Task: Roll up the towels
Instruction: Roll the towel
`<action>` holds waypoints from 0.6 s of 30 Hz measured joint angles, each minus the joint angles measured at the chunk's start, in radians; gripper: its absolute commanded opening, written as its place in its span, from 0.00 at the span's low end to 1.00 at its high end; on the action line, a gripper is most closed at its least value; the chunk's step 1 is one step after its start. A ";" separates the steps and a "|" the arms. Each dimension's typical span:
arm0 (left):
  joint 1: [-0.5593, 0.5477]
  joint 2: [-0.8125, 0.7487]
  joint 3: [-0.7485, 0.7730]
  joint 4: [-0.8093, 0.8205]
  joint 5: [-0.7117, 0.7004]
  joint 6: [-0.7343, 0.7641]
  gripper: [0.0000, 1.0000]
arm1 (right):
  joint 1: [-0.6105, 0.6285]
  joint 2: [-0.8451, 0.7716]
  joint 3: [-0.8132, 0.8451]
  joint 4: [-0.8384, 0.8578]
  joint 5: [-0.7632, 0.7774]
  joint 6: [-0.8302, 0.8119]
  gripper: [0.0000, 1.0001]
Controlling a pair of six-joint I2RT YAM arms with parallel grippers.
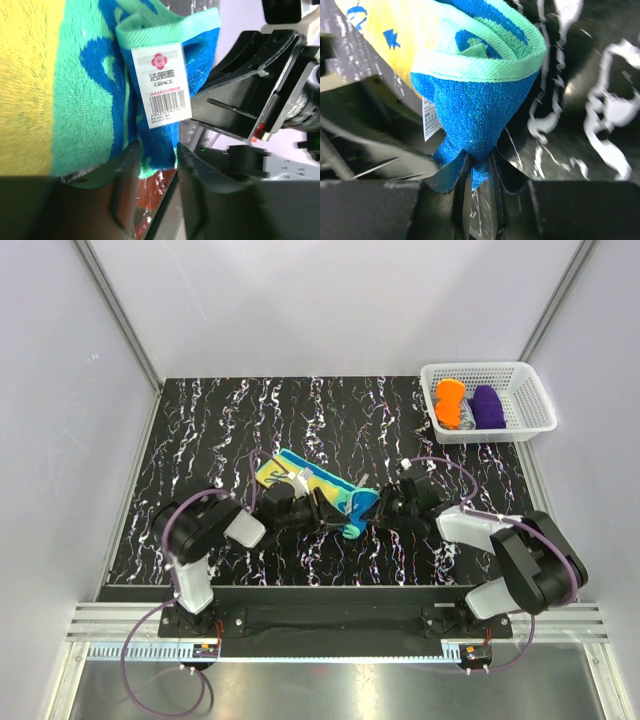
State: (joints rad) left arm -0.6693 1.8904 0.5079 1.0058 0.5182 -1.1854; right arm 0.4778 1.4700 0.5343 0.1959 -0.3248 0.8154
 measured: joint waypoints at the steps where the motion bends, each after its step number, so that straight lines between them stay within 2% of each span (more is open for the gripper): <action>1: -0.002 -0.041 0.009 -0.066 -0.009 0.035 0.48 | 0.000 -0.017 0.008 -0.042 0.013 -0.001 0.21; 3: -0.013 -0.127 0.034 -0.204 -0.048 0.121 0.54 | 0.000 -0.043 0.032 -0.125 0.040 -0.005 0.21; 5: -0.048 -0.219 0.085 -0.372 -0.128 0.222 0.56 | 0.000 -0.065 0.059 -0.201 0.064 -0.008 0.21; 8: -0.161 -0.335 0.167 -0.579 -0.310 0.385 0.60 | 0.000 -0.084 0.106 -0.320 0.106 -0.014 0.20; 14: -0.412 -0.406 0.263 -0.757 -0.607 0.623 0.62 | 0.001 -0.082 0.156 -0.463 0.150 -0.023 0.19; 18: -0.499 -0.354 0.299 -0.822 -0.739 0.717 0.63 | 0.001 -0.068 0.167 -0.500 0.152 -0.027 0.19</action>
State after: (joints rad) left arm -1.1679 1.5368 0.8070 0.1833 -0.2207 -0.4686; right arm 0.4789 1.4021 0.7010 -0.3038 -0.1730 0.7887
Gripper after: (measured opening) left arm 0.625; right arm 0.197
